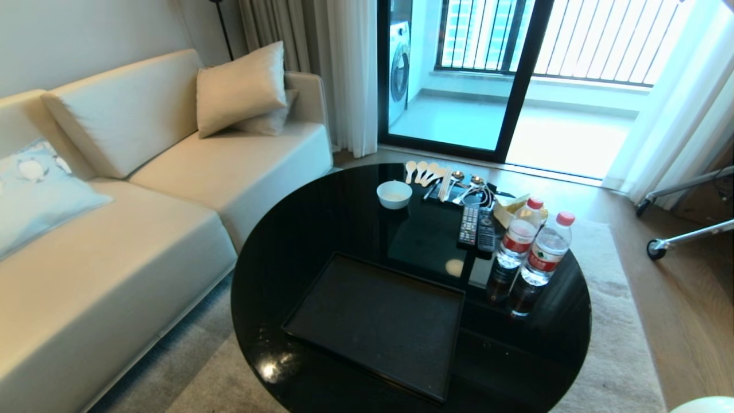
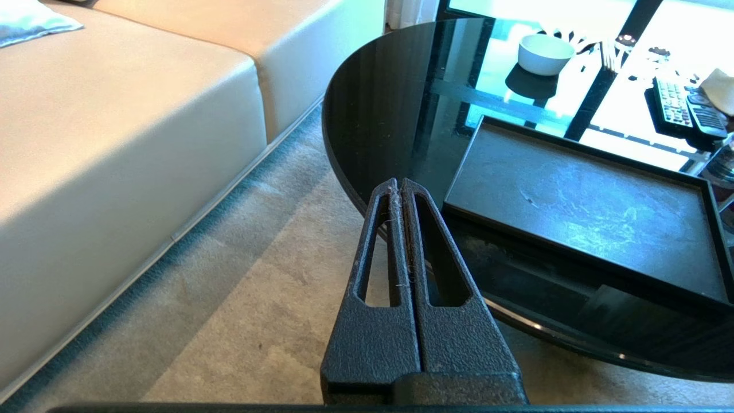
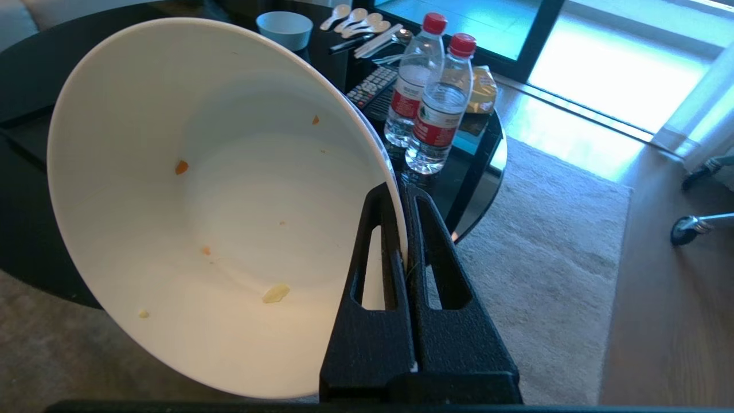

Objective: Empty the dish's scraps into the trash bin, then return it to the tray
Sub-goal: Put the bowl back to the table

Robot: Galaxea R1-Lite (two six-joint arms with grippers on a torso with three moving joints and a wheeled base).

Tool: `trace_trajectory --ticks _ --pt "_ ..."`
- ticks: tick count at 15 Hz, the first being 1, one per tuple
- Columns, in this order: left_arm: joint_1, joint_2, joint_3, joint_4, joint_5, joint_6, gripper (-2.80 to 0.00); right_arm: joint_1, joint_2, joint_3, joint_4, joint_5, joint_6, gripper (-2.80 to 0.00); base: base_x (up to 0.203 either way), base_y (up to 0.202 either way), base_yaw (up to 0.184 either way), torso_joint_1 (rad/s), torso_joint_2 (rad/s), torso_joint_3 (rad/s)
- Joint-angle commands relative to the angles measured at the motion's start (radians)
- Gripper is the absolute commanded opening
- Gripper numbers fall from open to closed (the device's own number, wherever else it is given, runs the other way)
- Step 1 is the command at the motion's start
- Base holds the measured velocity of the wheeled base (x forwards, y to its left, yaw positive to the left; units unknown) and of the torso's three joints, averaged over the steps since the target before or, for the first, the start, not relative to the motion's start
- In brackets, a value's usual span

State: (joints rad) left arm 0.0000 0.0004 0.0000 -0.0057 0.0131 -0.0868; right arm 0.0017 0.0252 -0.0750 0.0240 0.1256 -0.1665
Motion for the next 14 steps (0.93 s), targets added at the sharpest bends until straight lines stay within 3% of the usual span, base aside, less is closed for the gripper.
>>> trace_trajectory --ticks 1,3,6,9,14 --pt "0.000 0.000 0.000 0.000 0.001 -0.001 -2.80 0.001 0.158 -0.110 0.011 0.055 -0.021 -2.80 0.000 0.000 0.000 0.000 0.00 0.000" --pt "0.000 0.000 0.000 0.000 0.001 -0.001 -2.80 0.002 0.344 -0.216 0.007 0.101 -0.069 -2.80 0.000 0.000 0.000 0.000 0.00 0.000" --pt "0.000 0.000 0.000 0.000 0.001 -0.001 -2.80 0.004 0.601 -0.365 -0.013 0.231 -0.145 -2.80 0.000 0.000 0.000 0.000 0.00 0.000" --pt "0.000 0.000 0.000 0.000 0.001 -0.001 -2.80 0.022 0.817 -0.442 -0.034 0.303 -0.254 -2.80 0.000 0.000 0.000 0.000 0.00 0.000" --pt "0.000 0.000 0.000 0.000 0.001 -0.001 -2.80 0.234 1.137 -0.482 -0.188 0.313 -0.294 -2.80 0.000 0.000 0.000 0.000 0.00 0.000"
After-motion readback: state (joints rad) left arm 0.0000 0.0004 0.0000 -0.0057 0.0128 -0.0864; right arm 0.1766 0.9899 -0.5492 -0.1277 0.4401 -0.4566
